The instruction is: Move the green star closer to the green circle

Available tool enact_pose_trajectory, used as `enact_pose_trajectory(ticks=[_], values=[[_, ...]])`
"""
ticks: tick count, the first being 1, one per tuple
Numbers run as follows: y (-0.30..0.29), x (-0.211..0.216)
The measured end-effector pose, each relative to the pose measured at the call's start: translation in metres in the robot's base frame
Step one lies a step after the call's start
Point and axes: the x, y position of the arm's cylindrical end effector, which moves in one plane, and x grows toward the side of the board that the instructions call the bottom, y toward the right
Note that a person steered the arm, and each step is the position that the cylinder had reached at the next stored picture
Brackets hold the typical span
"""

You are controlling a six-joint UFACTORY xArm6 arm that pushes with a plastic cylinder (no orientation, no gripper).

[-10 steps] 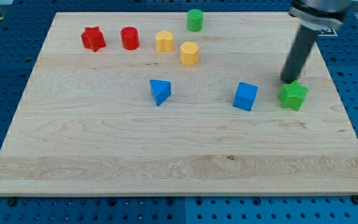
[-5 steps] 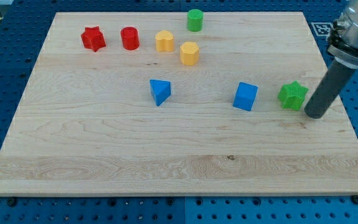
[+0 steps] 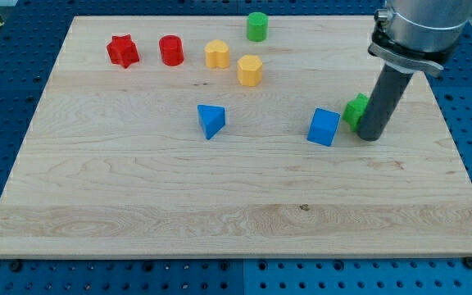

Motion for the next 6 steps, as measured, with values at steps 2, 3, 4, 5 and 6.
enact_pose_trajectory(ticks=[2,3,4,5,6], values=[[-0.006,-0.031],[0.002,-0.034],[0.013,-0.035],[0.014,-0.038],[0.014,-0.041]])
